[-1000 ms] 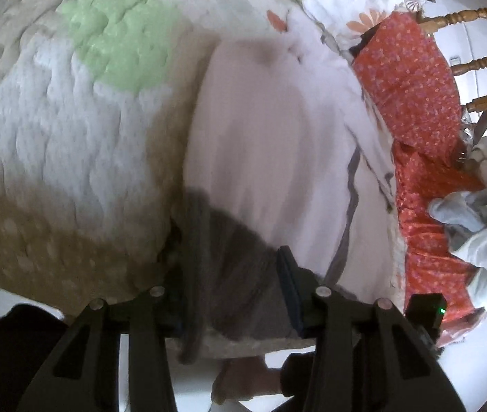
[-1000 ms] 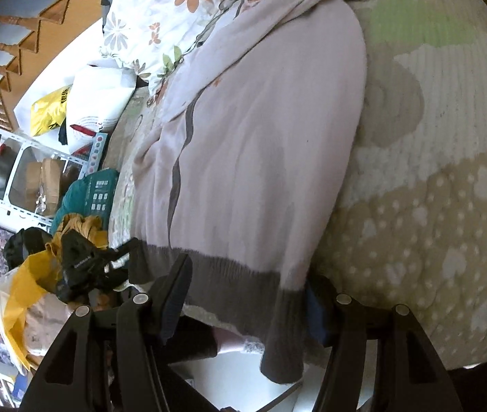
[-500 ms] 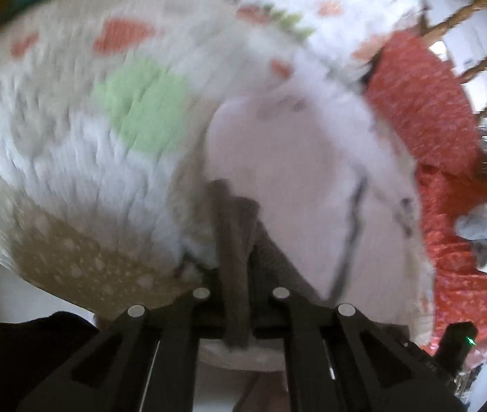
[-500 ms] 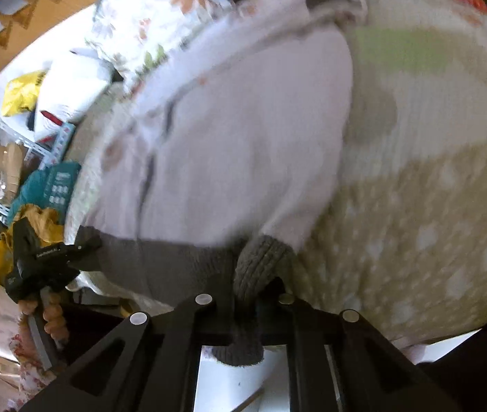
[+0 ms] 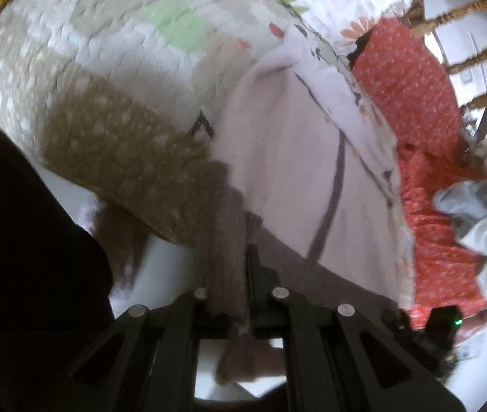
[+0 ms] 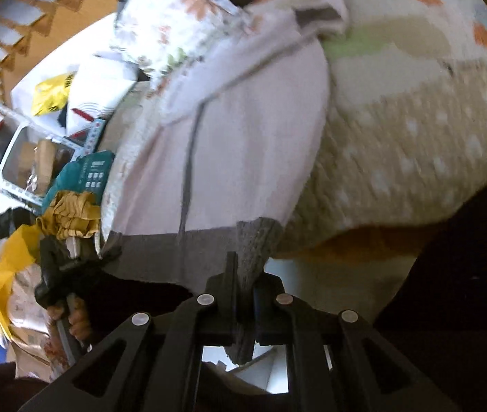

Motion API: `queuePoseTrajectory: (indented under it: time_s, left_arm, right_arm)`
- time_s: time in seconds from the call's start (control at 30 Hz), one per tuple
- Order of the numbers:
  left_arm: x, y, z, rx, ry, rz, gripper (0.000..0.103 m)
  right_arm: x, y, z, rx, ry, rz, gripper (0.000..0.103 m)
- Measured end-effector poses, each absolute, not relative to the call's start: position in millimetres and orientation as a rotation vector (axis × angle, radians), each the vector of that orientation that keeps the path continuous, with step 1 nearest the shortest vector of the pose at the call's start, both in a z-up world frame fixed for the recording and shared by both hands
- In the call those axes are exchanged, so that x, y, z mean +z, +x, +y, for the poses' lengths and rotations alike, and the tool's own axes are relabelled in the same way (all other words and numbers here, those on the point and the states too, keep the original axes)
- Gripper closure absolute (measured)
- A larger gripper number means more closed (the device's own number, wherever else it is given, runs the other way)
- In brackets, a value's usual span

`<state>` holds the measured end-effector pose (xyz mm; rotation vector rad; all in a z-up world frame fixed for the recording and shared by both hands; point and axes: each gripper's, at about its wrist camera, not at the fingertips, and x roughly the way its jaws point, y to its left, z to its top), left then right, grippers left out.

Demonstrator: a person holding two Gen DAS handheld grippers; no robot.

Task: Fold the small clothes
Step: 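Grasp the other grey cuff with the left tool and lift it, then lay the cuff across the cardigan body and open the left tool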

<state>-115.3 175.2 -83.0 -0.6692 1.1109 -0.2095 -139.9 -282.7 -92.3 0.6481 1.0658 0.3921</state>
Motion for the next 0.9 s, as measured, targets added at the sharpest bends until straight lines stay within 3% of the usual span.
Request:
queuePoseTrajectory:
  time_s: [0.17, 0.57, 0.9]
  left_arm:
    - [-64.7, -89.7, 172.5, -0.247, -0.649, 1.067, 0.097]
    - [-27.1, 99.3, 148.6, -0.252, -0.613, 0.945, 0.098]
    - [-60.4, 217.0, 128.8, -0.168, -0.635, 0.998, 0.098]
  right_arm:
    - [-74.0, -117.8, -280.4, 0.389, 0.601, 1.026, 0.096]
    - [0.5, 25.3, -307.5, 0.302, 0.572, 0.858, 0.096]
    - [-42.5, 156.3, -327.9, 0.148, 0.642, 0.955, 0.096]
